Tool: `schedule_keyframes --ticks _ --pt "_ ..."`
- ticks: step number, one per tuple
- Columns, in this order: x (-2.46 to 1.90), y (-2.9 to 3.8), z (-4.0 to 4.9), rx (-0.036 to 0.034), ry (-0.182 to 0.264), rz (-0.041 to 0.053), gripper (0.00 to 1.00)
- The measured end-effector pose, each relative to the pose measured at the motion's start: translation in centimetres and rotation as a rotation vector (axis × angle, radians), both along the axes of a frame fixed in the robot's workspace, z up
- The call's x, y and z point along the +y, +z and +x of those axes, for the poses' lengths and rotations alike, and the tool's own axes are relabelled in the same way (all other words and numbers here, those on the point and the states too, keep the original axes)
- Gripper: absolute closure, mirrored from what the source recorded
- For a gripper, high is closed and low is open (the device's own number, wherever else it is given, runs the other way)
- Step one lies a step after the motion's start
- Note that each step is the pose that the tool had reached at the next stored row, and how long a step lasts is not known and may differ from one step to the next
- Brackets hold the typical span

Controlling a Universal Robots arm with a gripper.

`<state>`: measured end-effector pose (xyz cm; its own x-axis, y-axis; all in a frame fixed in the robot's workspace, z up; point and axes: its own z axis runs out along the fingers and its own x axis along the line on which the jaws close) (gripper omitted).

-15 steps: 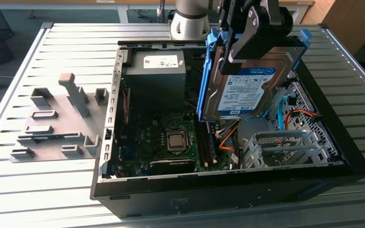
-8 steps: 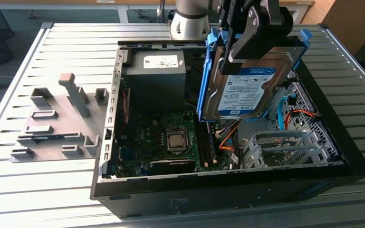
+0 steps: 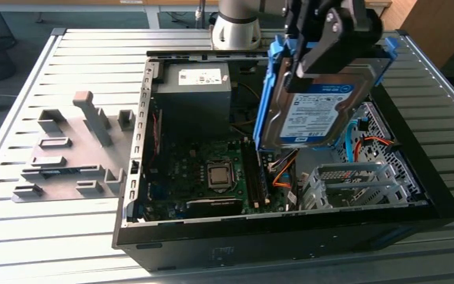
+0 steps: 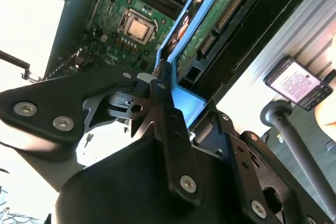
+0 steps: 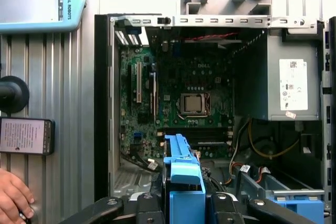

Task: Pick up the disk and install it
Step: 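Insert the disk into the insertion slot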

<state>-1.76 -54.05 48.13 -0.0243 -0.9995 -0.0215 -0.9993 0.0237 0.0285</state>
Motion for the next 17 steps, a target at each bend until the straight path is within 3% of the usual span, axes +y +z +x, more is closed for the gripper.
schedule_keyframes --ticks 8,11,15,17 --pt "0.01 -0.06 3.3 0.0001 0.0 -0.0001 0.63" --pt "-0.23 -0.2 3.43 0.0001 0.0 0.0 0.63" --pt "-1.24 -0.46 3.44 -0.0001 0.001 0.0 0.63" --pt "-1.4 -0.63 3.47 -0.0004 0.004 0.0004 0.63"
